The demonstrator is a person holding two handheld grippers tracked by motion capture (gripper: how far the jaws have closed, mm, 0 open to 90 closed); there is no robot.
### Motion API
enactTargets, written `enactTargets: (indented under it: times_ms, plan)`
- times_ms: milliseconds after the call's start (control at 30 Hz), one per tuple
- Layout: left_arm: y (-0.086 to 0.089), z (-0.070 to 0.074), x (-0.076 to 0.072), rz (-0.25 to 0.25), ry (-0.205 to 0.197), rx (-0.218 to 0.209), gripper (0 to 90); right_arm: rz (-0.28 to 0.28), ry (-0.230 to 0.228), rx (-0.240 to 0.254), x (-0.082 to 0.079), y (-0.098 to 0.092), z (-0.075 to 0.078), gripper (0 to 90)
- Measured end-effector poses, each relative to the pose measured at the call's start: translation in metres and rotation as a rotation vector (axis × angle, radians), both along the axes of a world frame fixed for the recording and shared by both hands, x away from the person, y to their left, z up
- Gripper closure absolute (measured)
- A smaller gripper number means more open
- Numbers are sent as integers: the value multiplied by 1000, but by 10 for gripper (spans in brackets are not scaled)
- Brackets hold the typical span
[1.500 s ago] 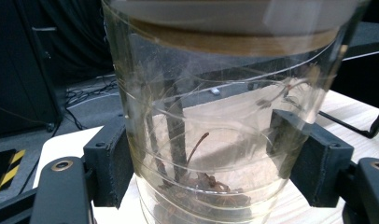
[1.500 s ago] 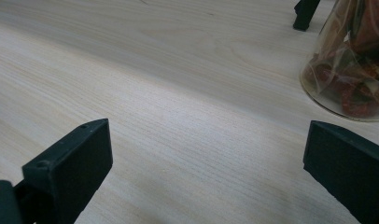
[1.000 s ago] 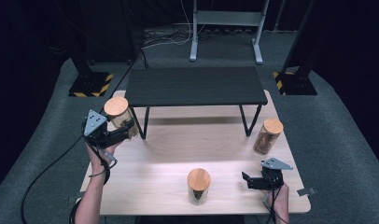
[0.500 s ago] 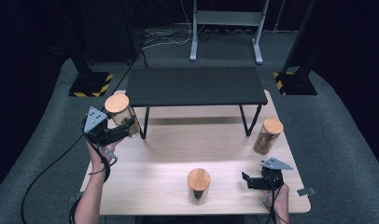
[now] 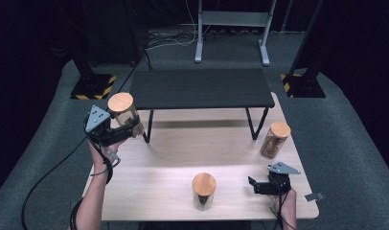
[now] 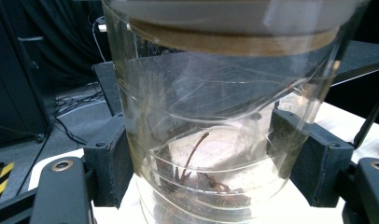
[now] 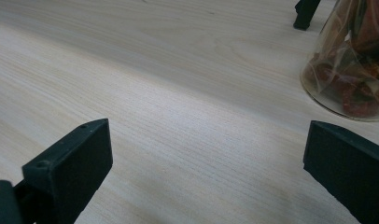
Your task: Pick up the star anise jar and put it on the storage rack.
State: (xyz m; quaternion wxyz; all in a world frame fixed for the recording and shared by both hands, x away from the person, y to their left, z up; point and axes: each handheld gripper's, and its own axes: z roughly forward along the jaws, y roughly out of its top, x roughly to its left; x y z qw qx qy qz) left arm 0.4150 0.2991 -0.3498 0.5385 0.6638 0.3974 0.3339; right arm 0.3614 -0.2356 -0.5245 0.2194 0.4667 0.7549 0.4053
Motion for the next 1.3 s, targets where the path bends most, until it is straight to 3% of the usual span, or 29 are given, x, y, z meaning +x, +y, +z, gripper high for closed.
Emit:
enactTargets:
  times_ms: [1300]
  plan:
    - [-8,34,9,-33,-21,4,246,0,5,-6,0,1,0,5]
